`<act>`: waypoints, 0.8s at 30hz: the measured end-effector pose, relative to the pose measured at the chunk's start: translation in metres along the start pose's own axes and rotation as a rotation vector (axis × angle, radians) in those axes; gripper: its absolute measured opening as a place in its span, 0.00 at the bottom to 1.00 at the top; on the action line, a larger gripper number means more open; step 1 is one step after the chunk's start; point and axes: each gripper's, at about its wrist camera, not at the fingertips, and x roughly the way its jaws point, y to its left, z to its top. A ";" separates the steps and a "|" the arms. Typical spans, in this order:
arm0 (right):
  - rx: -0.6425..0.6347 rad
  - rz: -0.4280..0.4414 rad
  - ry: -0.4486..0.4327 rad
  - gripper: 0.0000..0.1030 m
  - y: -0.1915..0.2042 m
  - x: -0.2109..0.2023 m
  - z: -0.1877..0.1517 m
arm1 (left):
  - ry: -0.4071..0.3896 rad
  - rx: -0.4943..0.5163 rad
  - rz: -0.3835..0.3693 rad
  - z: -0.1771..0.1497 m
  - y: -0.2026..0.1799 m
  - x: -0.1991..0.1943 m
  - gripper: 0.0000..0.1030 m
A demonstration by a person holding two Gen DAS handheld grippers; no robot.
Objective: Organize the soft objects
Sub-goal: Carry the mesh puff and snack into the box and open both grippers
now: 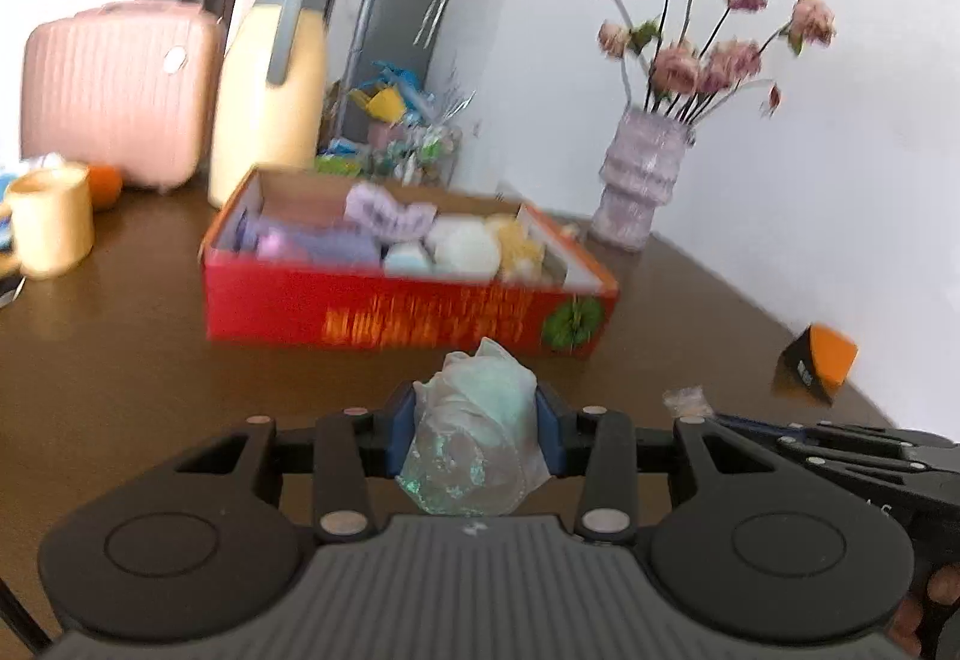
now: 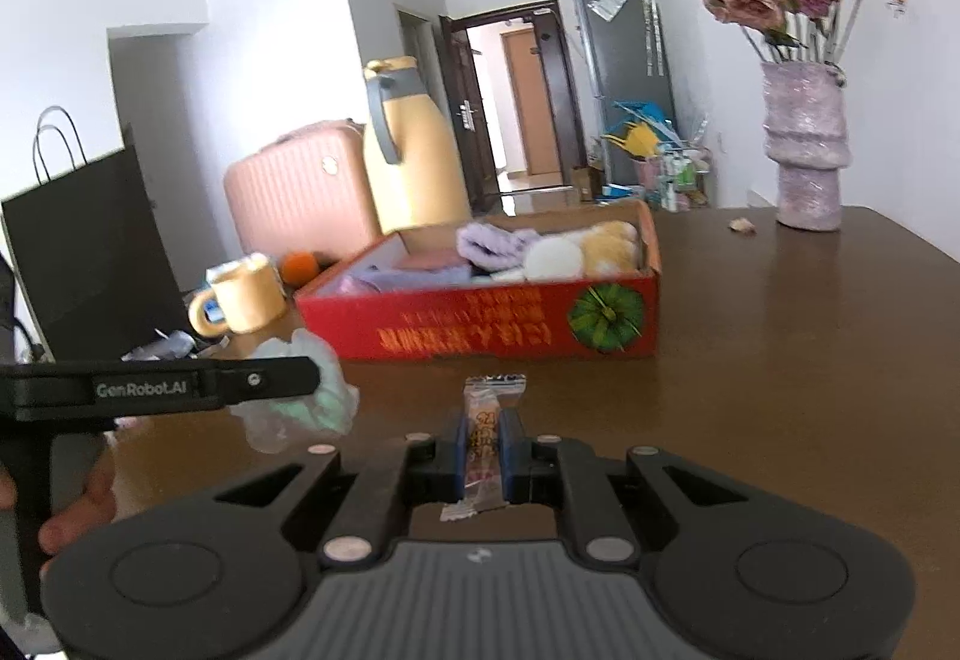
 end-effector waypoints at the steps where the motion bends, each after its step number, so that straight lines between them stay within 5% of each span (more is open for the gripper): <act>1: 0.001 0.012 -0.011 0.10 0.000 0.005 0.011 | -0.014 0.003 -0.014 0.009 0.003 0.002 0.40; 6: 0.024 0.049 -0.006 0.10 -0.011 0.059 0.071 | -0.029 0.031 -0.024 0.083 0.023 0.055 0.41; 12: 0.052 -0.043 0.148 0.10 -0.022 0.171 0.112 | 0.120 -0.045 0.048 0.148 0.053 0.176 0.41; 17: 0.021 -0.129 0.227 0.14 -0.024 0.222 0.109 | 0.172 -0.075 0.132 0.151 0.068 0.238 0.59; 19: 0.019 -0.138 0.240 0.29 -0.027 0.230 0.108 | 0.189 -0.068 0.142 0.149 0.070 0.249 0.74; 21: 0.032 -0.133 0.222 0.39 -0.030 0.230 0.110 | 0.181 -0.085 0.124 0.149 0.075 0.249 0.75; 24: 0.058 -0.125 0.198 0.39 -0.036 0.224 0.118 | 0.168 -0.087 0.111 0.152 0.078 0.242 0.78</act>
